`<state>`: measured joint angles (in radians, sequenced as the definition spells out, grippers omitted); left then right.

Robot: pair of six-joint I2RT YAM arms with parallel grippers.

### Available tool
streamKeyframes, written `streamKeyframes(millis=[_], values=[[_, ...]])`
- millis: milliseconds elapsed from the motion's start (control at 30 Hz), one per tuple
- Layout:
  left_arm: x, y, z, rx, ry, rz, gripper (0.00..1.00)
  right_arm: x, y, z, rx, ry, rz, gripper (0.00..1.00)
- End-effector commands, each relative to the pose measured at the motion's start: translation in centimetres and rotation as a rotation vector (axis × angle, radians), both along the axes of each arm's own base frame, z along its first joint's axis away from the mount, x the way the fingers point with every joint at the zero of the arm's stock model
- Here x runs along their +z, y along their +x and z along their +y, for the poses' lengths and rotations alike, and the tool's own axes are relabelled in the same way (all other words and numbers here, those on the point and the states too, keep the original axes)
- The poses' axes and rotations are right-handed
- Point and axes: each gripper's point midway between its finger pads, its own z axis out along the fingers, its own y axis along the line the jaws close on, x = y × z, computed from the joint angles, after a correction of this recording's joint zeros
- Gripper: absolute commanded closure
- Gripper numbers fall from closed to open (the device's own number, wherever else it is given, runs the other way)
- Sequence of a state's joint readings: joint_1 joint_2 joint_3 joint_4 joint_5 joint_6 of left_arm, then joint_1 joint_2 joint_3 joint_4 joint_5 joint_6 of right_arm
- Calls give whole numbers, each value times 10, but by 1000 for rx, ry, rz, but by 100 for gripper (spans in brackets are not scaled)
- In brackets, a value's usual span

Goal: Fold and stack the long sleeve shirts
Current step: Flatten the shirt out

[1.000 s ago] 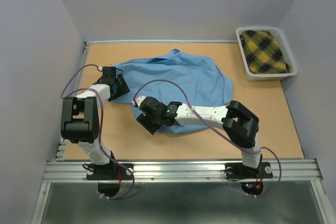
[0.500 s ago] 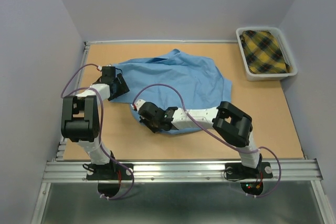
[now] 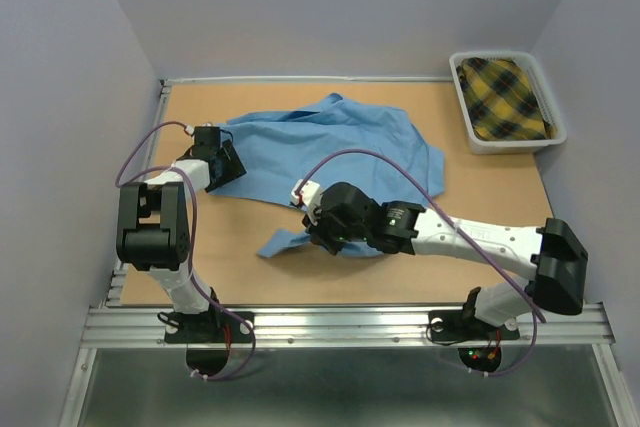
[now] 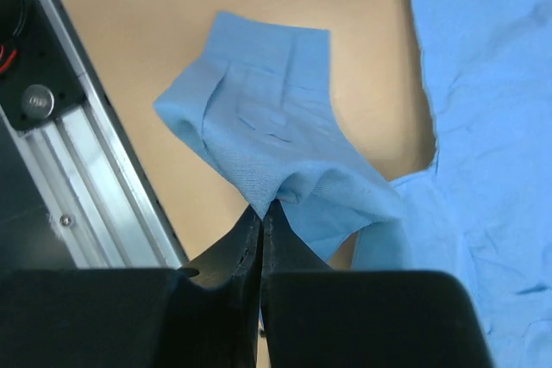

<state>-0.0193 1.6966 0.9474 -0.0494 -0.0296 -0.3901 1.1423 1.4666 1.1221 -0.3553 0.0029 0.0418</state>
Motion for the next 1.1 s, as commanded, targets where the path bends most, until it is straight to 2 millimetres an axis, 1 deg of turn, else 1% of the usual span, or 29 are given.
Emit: streamKeyframes(millis=[0, 67, 133, 167, 200, 233, 267, 333, 367, 400, 433, 467, 500, 533, 567, 600, 633, 667, 700, 733, 767, 800, 833, 867, 900, 933, 967, 1000, 1067], values=[[5, -9, 4, 5, 16, 13, 25, -27, -30, -17, 56, -36, 120, 99], [1, -18, 4, 11, 8, 32, 25, -22, -31, -16, 36, -5, 132, 99], [-2, -24, 2, 15, -4, 47, 25, -15, -23, -14, -1, 11, 106, 99], [-8, -33, -1, 19, -21, 71, 25, -11, -20, -12, -8, 18, 95, 99], [-12, -39, -1, 26, -27, 86, 25, -6, -19, -9, -6, 29, 90, 100], [-15, -45, -3, 33, -42, 101, 25, 5, -18, -2, 10, 51, 80, 99], [-25, -59, -11, 30, -83, 140, 27, 7, -18, 3, 25, 56, 84, 99], [-25, -73, -17, 38, -129, 147, 29, 9, -28, 12, 87, 73, 122, 98], [-35, -92, -24, 32, -169, 178, 30, 7, -30, 15, 100, 69, 136, 95], [-25, -96, -27, 40, -195, 143, 30, 6, -33, 15, 109, 69, 152, 86], [-19, -100, -29, 40, -207, 126, 30, 3, -31, 13, 85, 65, 160, 78], [-17, -110, -30, 47, -213, 121, 30, -1, -25, 8, 40, 49, 140, 68], [-8, -109, -28, 53, -209, 89, 30, 3, -21, 4, 10, 55, 122, 51], [19, -104, -24, 59, -195, 8, 30, 5, -15, 0, -26, 57, 108, 45], [33, -101, -22, 58, -187, -32, 29, 9, -5, -6, -77, 58, 78, 35], [47, -98, -21, 52, -177, -68, 29, 14, -1, -9, -96, 72, 77, 31], [66, -95, -20, 35, -166, -123, 29, 26, 8, -17, -142, 92, 57, 28], [74, -95, -20, 27, -159, -129, 29, 33, 25, -28, -209, 113, 60, 26], [91, -88, -21, 14, -156, -167, 29, 38, 36, -37, -259, 127, 59, 22], [94, -86, -23, 2, -152, -170, 29, 48, 47, -46, -308, 153, 54, 21], [101, -81, -27, -15, -160, -182, 29, 50, 73, -67, -421, 172, 64, 20], [95, -79, -33, -33, -164, -161, 29, 48, 87, -81, -494, 171, 62, 19], [95, -75, -38, -46, -166, -159, 28, 45, 100, -93, -552, 173, 72, 19], [95, -68, -44, -59, -172, -171, 28, 33, 122, -118, -663, 172, 106, 19], [94, -62, -51, -78, -181, -172, 28, 24, 130, -129, -704, 167, 140, 20], [81, -57, -61, -101, -188, -136, 28, 14, 138, -140, -751, 157, 161, 20], [77, -52, -66, -113, -194, -128, 28, 3, 149, -159, -828, 145, 183, 21], [66, -41, -73, -122, -199, -102, 28, -15, 155, -167, -865, 111, 211, 22], [57, -30, -78, -134, -208, -77, 28, -34, 165, -185, -941, 85, 253, 23]])
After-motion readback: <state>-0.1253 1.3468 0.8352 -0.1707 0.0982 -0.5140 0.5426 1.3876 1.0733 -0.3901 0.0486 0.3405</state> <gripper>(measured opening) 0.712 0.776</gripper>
